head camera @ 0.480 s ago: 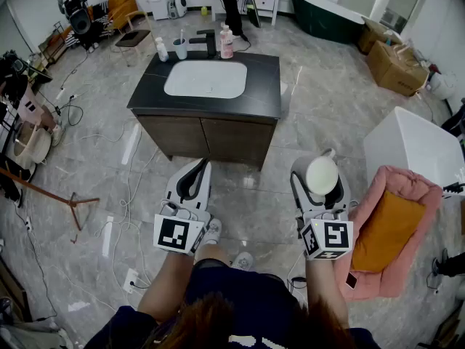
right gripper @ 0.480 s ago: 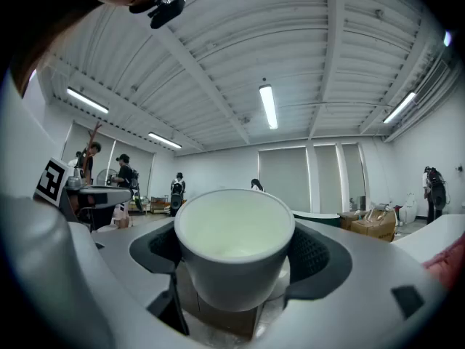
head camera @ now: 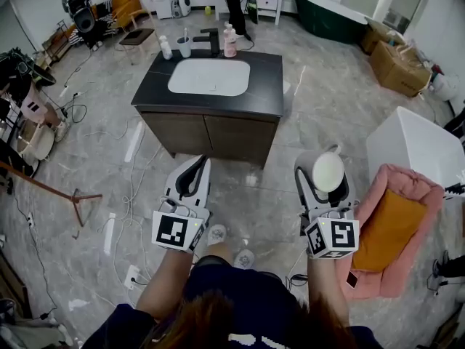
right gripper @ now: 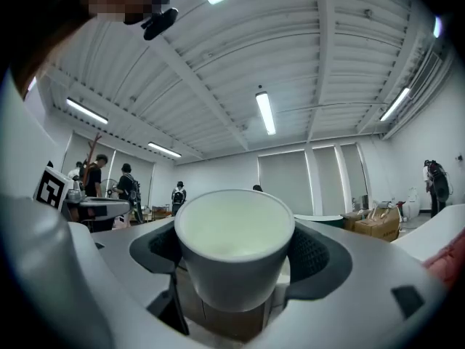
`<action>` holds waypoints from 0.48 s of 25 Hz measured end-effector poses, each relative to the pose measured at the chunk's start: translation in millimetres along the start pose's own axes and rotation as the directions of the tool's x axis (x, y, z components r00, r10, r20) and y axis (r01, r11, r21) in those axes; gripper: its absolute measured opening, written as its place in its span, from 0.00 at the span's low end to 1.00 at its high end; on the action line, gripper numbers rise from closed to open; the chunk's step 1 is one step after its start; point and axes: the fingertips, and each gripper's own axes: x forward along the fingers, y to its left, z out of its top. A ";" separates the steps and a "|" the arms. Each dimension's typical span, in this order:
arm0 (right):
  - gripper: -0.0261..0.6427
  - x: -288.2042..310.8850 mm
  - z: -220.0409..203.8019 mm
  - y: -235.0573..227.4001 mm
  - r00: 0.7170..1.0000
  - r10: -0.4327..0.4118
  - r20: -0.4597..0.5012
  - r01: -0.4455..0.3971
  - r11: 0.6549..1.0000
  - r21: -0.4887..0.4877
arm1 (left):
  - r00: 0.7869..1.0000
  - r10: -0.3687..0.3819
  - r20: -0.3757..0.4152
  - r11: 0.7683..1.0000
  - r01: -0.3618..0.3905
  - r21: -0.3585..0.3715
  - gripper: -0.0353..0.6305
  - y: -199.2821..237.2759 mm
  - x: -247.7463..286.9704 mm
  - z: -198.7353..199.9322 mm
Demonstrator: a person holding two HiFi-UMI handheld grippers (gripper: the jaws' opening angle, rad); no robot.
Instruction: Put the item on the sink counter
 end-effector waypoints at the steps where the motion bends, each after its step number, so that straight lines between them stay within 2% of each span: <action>1: 0.69 2.6 -0.5 1.2 1.000 0.003 -0.001 -0.003 1.000 0.002 | 1.000 0.003 -0.002 1.000 -0.003 -0.003 0.09 2.7 0.3 -1.2; 12: 0.69 63.4 -8.2 12.0 1.000 0.003 -0.013 -0.003 1.000 0.010 | 1.000 -0.025 0.004 0.999 0.026 -0.033 0.09 47.0 42.1 -14.8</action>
